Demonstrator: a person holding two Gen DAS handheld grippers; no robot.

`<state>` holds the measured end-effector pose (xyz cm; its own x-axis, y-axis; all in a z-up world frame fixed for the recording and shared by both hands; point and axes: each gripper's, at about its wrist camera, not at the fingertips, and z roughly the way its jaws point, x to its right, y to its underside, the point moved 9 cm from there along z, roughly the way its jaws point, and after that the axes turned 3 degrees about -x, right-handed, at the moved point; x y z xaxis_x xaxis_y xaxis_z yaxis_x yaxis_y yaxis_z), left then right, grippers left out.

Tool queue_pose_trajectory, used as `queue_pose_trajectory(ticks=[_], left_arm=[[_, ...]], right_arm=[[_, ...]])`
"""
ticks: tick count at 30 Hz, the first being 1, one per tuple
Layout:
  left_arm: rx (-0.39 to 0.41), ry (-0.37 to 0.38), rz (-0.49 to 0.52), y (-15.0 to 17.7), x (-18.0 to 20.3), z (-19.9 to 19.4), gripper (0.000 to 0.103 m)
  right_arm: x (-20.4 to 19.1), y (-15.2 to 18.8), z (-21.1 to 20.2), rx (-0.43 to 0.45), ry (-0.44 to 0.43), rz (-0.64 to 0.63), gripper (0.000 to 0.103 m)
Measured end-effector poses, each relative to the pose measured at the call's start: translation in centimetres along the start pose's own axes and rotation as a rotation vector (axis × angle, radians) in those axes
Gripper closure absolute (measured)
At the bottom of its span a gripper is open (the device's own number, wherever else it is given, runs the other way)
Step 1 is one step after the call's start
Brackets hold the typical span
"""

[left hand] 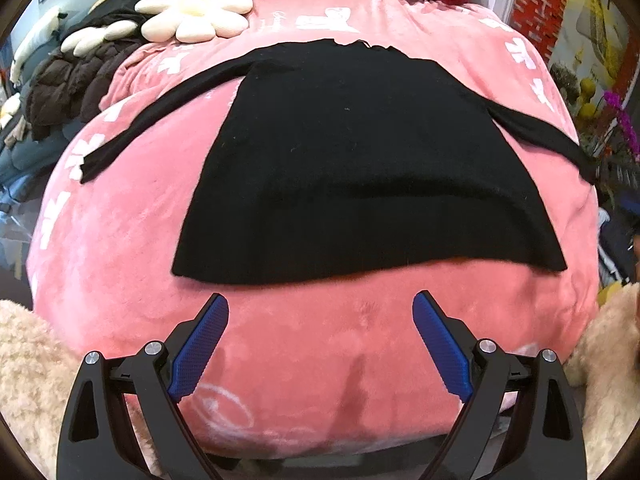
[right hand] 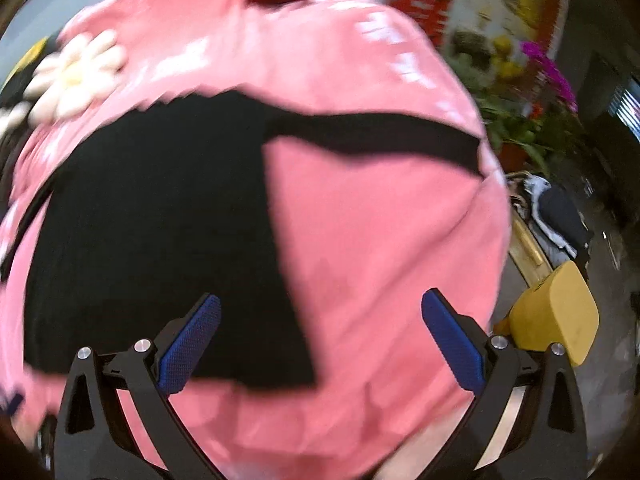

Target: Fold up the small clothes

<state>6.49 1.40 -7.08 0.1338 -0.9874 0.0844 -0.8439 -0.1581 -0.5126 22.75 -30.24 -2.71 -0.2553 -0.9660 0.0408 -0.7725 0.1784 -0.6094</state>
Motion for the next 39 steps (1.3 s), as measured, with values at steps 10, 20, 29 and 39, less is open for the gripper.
queue_pose_trajectory(ticks=[10, 20, 29, 39], left_arm=[[-0.043, -0.003, 0.019, -2.1, 1.9, 2.3, 0.012], [-0.092, 0.035, 0.066, -3.0, 4.6, 5.1, 0.012], [-0.102, 0.061, 0.021, -2.6, 3.4, 6.1, 0.012], [-0.096, 0.123, -0.113, -3.1, 1.4, 5.3, 0.012]], right_arm=[[13.8, -8.7, 14.2, -0.127, -0.092, 0.414, 0.039], [16.8, -11.3, 20.0, -0.083, -0.109, 0.628, 0.076], [-1.3, -21.8, 10.0, 0.134, -0.387, 0.220, 0.097], [-35.0, -12.0, 11.0, -0.106, -0.602, -0.309, 0.093]])
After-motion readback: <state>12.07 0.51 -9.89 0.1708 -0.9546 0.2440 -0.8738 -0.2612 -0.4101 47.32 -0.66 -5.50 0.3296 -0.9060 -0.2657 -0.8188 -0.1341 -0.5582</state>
